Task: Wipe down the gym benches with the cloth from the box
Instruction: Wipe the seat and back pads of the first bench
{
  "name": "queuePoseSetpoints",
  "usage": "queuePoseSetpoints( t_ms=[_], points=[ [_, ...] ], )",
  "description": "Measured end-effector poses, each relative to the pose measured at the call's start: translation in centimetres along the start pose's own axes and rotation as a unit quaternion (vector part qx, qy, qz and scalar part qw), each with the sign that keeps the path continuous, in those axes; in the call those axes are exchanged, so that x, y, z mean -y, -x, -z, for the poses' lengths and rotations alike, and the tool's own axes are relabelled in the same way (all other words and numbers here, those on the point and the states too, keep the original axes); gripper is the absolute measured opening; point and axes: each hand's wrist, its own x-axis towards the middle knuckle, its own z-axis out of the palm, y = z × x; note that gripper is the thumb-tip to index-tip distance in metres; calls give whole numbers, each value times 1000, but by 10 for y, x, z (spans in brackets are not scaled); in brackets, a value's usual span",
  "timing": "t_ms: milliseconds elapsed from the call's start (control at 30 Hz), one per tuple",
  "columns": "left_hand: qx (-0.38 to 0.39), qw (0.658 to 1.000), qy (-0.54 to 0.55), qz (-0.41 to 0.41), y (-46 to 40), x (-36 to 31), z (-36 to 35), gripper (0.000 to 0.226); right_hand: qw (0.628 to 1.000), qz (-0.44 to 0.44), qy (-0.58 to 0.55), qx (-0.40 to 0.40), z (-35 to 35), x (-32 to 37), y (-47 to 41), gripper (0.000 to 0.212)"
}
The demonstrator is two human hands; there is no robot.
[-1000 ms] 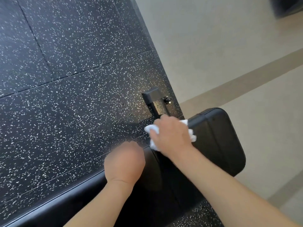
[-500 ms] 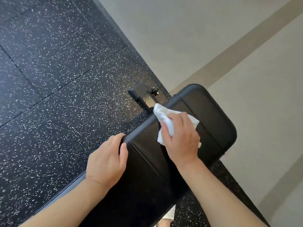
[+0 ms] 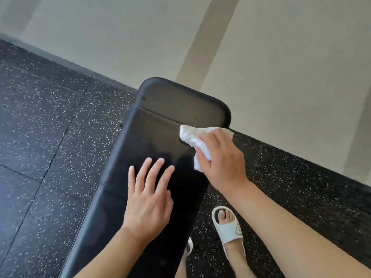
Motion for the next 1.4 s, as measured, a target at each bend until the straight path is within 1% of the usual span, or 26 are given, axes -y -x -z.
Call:
queuePoseSetpoints(
  t_ms=[33, 100, 167, 267, 333, 367, 400, 433, 467, 533, 567, 633, 733, 833, 933, 1000, 1067, 1200, 1300, 1400],
  points=[
    [-9, 1000, 2, 18, 1, -5, -5, 61, 999, -29, -11, -9, -4, 6, 8, 20],
    [-20, 1000, -3, 24, 3, -5, -9, 61, 997, -67, -46, -9, -12, 23, 28, 20],
    [-22, 999, -11, 20, 3, -4, -10, 58, 994, -74, -82, 5, -14, 37, 52, 22],
    [-30, 999, -18, 36, 1, -7, -11, 51, 992, -40, -118, 30, -10, 42, 89, 24],
    [-34, 998, -25, 43, 2, -9, -13, 52, 992, 4, -121, 39, -9, 32, 104, 27],
    [-33, 998, -26, 41, 3, -8, -14, 54, 992, 10, -122, 36, -9, 23, 105, 28],
    [-34, 998, -28, 37, 3, -6, -14, 58, 991, -9, -129, 27, -10, 15, 102, 29],
    [-33, 998, -32, 35, 2, -5, -14, 61, 988, -54, -145, 12, -11, 8, 94, 30],
    [-31, 998, -37, 33, 3, -4, -15, 63, 978, -118, -173, -10, -12, 4, 84, 31],
    [-28, 998, -42, 32, 3, -5, -16, 65, 942, -228, -238, -60, -17, 3, 60, 33],
    [-29, 998, -40, 32, 3, -6, -15, 65, 926, -259, -261, -86, -22, 5, 51, 35],
    [-30, 998, -40, 29, 2, -7, -15, 63, 905, -289, -281, -133, -31, 10, 44, 35],
    [-34, 999, -33, 27, 3, -8, -15, 61, 883, -313, -311, -162, -37, 23, 60, 30],
    [-41, 998, -37, 24, 2, -8, -17, 61, 870, -332, -331, -152, -42, 51, 102, 24],
    [-50, 998, -37, 24, 2, -6, -18, 61, 863, -346, -343, -134, -47, 82, 150, 27],
    [-54, 998, -36, 20, 2, -5, -19, 62, 860, -363, -334, -136, -50, 91, 159, 26],
    [-58, 997, -41, 21, 2, -5, -20, 62, 860, -377, -314, -140, -50, 87, 147, 24],
    [-66, 997, -38, 14, 3, -7, -19, 61, 873, -352, -297, -161, -45, 63, 112, 26],
    [-70, 997, -42, 7, 2, -6, -19, 61, 870, -348, -292, -192, -44, 35, 69, 28],
    [-71, 996, -45, 11, 2, -7, -19, 61, 869, -362, -269, -204, -41, 14, 26, 27]
  ],
)
